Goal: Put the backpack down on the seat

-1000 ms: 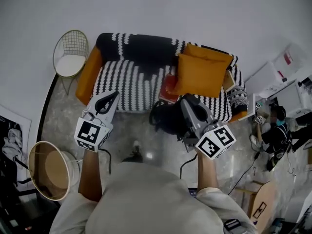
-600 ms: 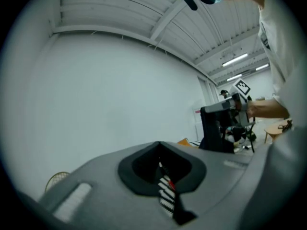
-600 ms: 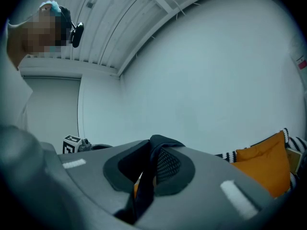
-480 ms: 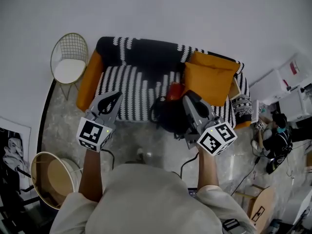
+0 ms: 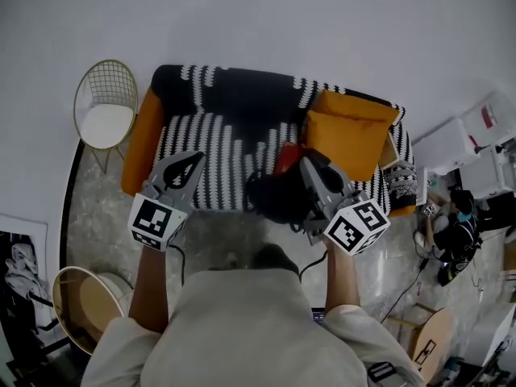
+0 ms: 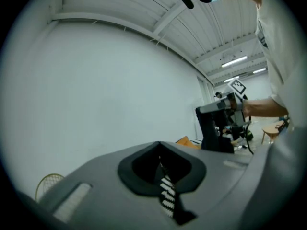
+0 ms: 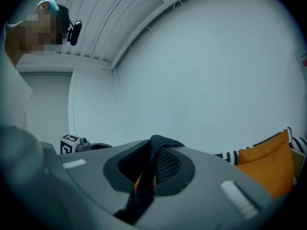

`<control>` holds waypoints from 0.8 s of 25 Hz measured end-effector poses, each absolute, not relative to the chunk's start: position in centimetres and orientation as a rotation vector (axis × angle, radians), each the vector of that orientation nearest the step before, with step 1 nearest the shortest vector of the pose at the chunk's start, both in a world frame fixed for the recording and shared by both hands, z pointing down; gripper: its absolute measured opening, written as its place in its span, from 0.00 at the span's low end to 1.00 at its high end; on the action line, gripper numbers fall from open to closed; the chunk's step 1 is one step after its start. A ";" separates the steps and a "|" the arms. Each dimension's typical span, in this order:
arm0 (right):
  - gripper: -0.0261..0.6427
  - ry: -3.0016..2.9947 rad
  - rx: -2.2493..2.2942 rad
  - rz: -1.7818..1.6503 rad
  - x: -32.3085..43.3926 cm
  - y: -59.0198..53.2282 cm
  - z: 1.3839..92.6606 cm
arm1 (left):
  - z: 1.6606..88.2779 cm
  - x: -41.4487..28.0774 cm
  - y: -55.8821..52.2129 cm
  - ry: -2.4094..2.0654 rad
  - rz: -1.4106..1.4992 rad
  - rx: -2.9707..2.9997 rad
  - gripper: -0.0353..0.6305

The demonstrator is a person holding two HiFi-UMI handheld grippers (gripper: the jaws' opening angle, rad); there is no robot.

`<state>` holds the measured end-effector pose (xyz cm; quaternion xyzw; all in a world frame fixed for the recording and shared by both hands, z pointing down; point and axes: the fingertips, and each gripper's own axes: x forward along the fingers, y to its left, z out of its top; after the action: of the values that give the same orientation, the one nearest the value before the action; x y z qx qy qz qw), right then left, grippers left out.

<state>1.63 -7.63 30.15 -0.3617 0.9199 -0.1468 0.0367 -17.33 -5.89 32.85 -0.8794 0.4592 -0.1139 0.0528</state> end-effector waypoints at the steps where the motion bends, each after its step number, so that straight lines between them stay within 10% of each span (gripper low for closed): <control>1: 0.08 2.825 -1.111 -0.457 1.6 -8.4 30.2 | 33.0 -17.2 -6.7 1.390 -0.349 -2.678 0.06; 20: 0.08 2.900 -1.001 -0.610 2.4 -29.3 33.8 | 34.5 -15.5 -25.8 1.513 -0.402 -2.664 0.06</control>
<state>2.43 -29.34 33.77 -0.3201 0.9271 -0.1949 0.0067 -15.48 -25.83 34.52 -0.8619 0.4895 -0.1301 0.0259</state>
